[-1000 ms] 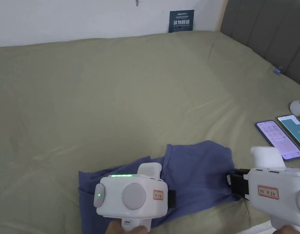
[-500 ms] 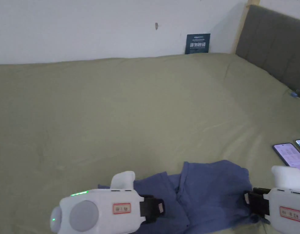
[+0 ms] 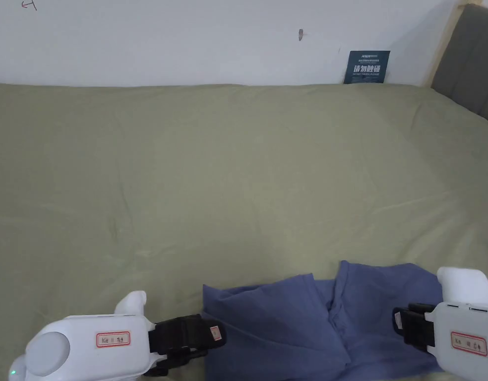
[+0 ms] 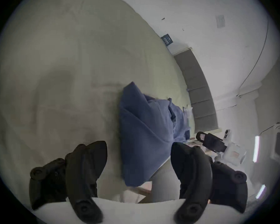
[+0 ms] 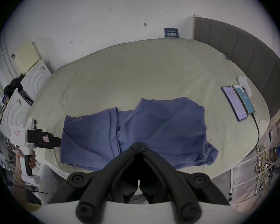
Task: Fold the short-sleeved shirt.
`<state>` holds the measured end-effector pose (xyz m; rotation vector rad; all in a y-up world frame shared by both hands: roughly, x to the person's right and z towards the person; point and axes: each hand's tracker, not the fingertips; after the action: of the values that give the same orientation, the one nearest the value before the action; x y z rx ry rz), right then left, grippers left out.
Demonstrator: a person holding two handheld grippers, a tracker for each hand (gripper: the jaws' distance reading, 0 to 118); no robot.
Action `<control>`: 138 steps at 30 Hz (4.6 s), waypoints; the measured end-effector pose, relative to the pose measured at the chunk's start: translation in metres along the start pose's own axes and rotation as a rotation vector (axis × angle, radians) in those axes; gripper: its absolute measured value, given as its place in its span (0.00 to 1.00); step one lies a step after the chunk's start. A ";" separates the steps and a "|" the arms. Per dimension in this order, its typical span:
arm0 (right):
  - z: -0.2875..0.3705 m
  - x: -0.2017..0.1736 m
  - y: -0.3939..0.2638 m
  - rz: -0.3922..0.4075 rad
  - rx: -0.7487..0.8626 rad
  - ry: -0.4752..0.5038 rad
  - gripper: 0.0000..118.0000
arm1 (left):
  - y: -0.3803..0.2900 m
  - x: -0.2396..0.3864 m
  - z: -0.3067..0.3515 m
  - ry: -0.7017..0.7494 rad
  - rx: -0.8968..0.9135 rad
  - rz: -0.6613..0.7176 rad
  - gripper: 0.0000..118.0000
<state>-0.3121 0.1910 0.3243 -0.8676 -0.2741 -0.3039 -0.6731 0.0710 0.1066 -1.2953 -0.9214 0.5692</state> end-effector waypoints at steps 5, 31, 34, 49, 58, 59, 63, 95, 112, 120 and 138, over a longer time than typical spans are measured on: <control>-0.005 -0.005 0.001 0.015 -0.013 -0.004 0.00 | 0.003 -0.026 -0.025 -0.212 0.002 0.161 0.74; -0.011 0.005 0.000 -0.056 -0.028 -0.023 0.00 | 0.048 -0.050 0.081 0.059 -0.026 0.006 0.09; -0.011 0.002 0.001 -0.051 -0.028 -0.030 0.00 | 0.053 -0.070 0.126 0.139 0.007 0.025 0.09; -0.015 0.005 -0.002 -0.075 -0.032 -0.021 0.00 | 0.046 0.007 0.195 0.395 0.125 -0.102 0.09; -0.012 0.015 -0.006 -0.122 -0.014 0.016 0.00 | 0.055 0.139 0.103 0.259 0.067 -0.301 0.09; -0.010 0.017 -0.007 -0.131 -0.006 0.019 0.00 | 0.058 0.145 0.082 0.229 0.044 -0.315 0.09; -0.005 0.026 -0.012 -0.171 0.004 0.030 0.00 | 0.056 0.160 -0.007 0.207 -0.108 -0.362 0.11; -0.004 0.047 -0.030 -0.248 -0.006 0.018 0.00 | 0.010 0.125 -0.096 0.413 -0.085 -0.328 0.00; -0.002 0.054 -0.036 -0.256 -0.021 -0.020 0.00 | -0.017 0.163 -0.125 0.259 -0.182 -0.405 0.00; 0.004 0.004 -0.007 -0.125 0.053 0.131 0.00 | 0.009 0.126 -0.016 0.130 -0.019 -0.333 0.00; -0.124 -0.093 -0.013 0.121 -0.148 0.278 0.00 | -0.025 0.000 0.067 0.067 0.119 -0.042 0.30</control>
<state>-0.3892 0.1009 0.2239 -0.9710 0.0595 -0.3302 -0.7322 0.1030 0.1319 -1.1785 -0.8450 0.5369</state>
